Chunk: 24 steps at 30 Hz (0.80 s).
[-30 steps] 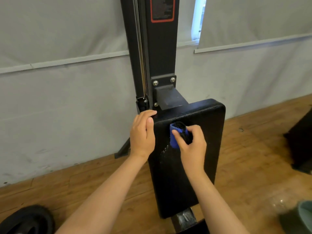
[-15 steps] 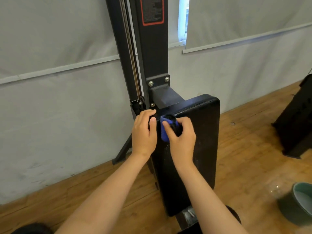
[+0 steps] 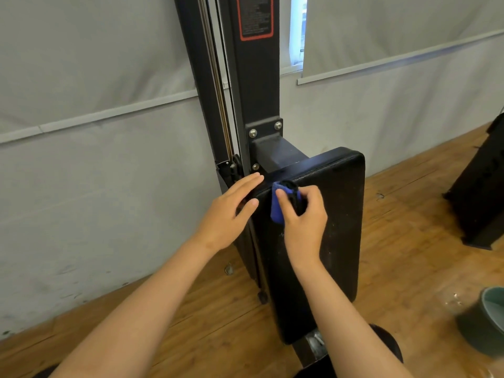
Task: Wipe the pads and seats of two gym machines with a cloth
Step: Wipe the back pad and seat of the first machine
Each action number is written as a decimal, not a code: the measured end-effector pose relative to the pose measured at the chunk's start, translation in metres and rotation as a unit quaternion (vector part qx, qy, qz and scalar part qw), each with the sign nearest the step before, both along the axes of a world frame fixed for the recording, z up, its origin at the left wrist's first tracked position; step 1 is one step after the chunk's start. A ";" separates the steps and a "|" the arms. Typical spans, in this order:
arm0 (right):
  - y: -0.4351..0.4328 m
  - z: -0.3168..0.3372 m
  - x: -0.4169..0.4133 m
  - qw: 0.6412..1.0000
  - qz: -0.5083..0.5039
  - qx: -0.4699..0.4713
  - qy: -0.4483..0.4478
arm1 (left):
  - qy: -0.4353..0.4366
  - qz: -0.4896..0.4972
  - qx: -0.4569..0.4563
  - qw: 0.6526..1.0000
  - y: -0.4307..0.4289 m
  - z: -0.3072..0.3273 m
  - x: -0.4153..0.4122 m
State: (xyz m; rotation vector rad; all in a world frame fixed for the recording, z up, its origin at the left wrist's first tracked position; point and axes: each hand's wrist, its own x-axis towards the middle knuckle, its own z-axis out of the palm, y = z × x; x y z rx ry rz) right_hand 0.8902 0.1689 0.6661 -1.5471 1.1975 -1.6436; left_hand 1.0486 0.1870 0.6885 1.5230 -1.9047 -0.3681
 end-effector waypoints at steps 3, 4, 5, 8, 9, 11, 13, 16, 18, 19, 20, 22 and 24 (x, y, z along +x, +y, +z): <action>0.011 -0.005 0.012 0.999 0.023 -0.023 0.026 | 0.070 0.013 -0.014 0.997 0.008 -0.002 0.006; 0.014 -0.007 0.014 0.999 0.030 -0.027 0.036 | 0.083 0.015 -0.013 0.996 0.011 -0.003 0.008; 0.017 -0.009 0.015 0.998 0.037 -0.031 0.047 | 0.087 0.016 -0.010 0.996 0.013 -0.003 0.009; 0.020 -0.017 0.012 0.995 0.052 -0.036 0.081 | 0.069 0.019 -0.005 0.997 0.017 -0.004 0.008; 0.020 -0.019 0.009 0.995 0.052 -0.033 0.084 | 0.053 0.023 -0.004 0.998 0.017 -0.004 0.007; 0.017 -0.020 0.003 0.997 0.035 -0.022 0.067 | 0.017 0.031 -0.005 0.999 0.018 -0.005 0.006; 0.011 -0.017 -0.003 1.000 0.001 -0.006 0.031 | -0.008 0.037 -0.011 0.999 0.017 -0.004 0.005; 0.003 -0.008 -0.001 0.999 -0.031 0.009 -0.013 | -0.015 0.050 -0.032 0.998 0.011 0.002 0.004; 0.005 -0.005 0.005 0.999 -0.029 0.009 -0.023 | -0.014 0.051 -0.049 0.997 0.005 0.008 0.002; 0.007 -0.004 0.008 1.000 -0.021 0.005 -0.022 | -0.017 0.049 -0.055 0.997 0.001 0.012 0.000; 0.010 -0.007 0.011 1.000 -0.010 0.000 -0.014 | -0.023 0.045 -0.058 0.997 -0.003 0.015 -0.002; 0.016 -0.016 0.013 1.000 0.013 -0.006 0.010 | -0.029 0.038 -0.056 0.997 -0.010 0.020 -0.009; 0.021 -0.030 0.010 0.999 0.026 0.010 0.020 | -0.016 0.040 -0.052 0.998 -0.016 0.023 -0.017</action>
